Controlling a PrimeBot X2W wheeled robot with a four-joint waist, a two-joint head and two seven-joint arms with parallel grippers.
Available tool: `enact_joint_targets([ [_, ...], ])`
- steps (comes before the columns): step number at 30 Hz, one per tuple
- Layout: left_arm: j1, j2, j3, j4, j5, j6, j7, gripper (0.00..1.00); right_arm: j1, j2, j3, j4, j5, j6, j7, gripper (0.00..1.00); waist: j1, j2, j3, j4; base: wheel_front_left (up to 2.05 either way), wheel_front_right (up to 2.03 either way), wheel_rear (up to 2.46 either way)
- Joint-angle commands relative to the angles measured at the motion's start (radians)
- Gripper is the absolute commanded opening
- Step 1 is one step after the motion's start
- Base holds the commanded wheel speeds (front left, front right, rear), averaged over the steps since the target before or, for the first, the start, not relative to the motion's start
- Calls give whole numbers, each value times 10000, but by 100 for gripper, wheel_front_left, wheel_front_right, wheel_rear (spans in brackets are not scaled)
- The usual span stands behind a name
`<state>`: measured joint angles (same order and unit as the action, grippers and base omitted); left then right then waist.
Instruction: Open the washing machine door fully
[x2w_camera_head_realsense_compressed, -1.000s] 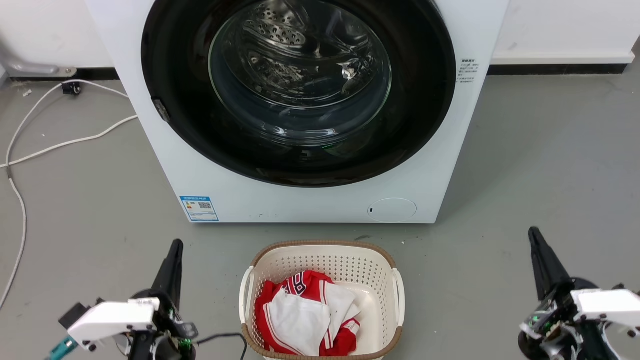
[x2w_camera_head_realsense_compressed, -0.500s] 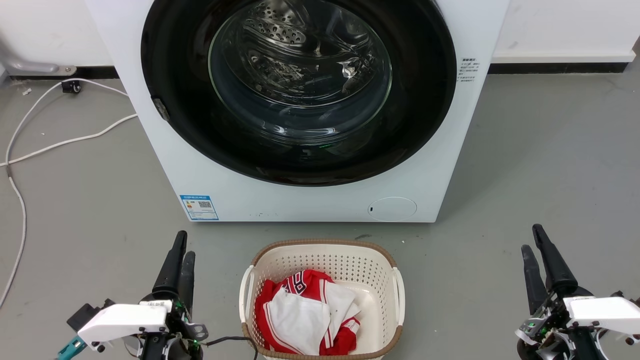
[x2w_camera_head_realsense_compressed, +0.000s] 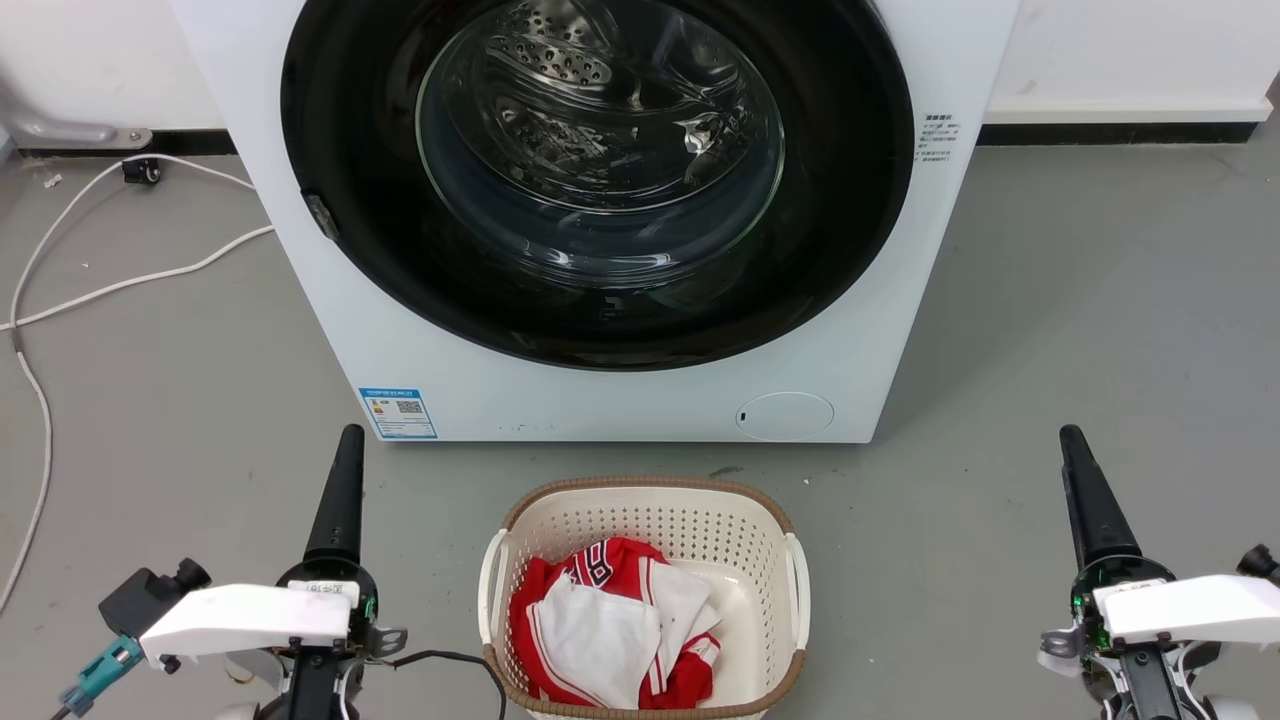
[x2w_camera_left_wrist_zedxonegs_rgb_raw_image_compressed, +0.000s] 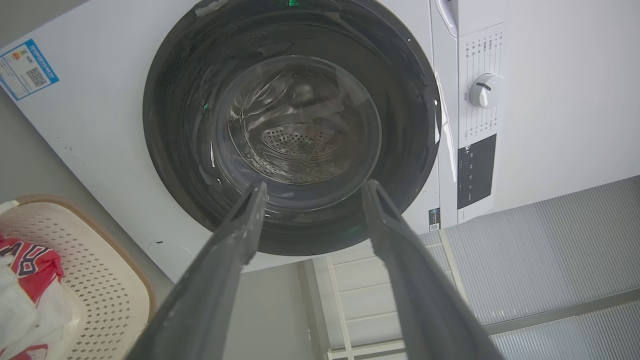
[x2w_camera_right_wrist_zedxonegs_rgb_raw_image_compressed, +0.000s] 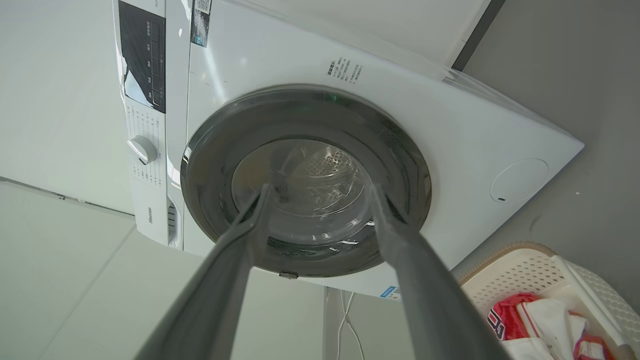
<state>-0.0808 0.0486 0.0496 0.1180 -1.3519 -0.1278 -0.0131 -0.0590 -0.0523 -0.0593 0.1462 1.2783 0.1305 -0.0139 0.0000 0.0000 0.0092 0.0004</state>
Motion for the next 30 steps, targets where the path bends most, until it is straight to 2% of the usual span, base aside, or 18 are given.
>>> enact_joint_targets([
  [1, -184, 29, 8, -268, 309, -21, -79, 100, -162, -17, 36, -286, -452, 2, -77, 100, 0, 0, 2, 1, 0, 0, 0],
  [14, -20, 30, -88, -952, 2777, -25, -554, 100, 1, -10, 342, -949, -4129, 3, -549, 100, 0, 0, 43, 45, 0, 0, 0],
  [22, 43, 29, -210, -1236, 4381, -6, -813, 100, 81, -6, 465, -1049, -5756, 2, -808, 100, 0, 0, 76, 49, 0, 0, 0],
  [30, 188, 29, -487, -1388, 6183, 213, -1057, 100, 176, -1, 479, -1066, -7224, 2, -1053, 100, 0, 0, 76, 58, 0, 0, 0],
])
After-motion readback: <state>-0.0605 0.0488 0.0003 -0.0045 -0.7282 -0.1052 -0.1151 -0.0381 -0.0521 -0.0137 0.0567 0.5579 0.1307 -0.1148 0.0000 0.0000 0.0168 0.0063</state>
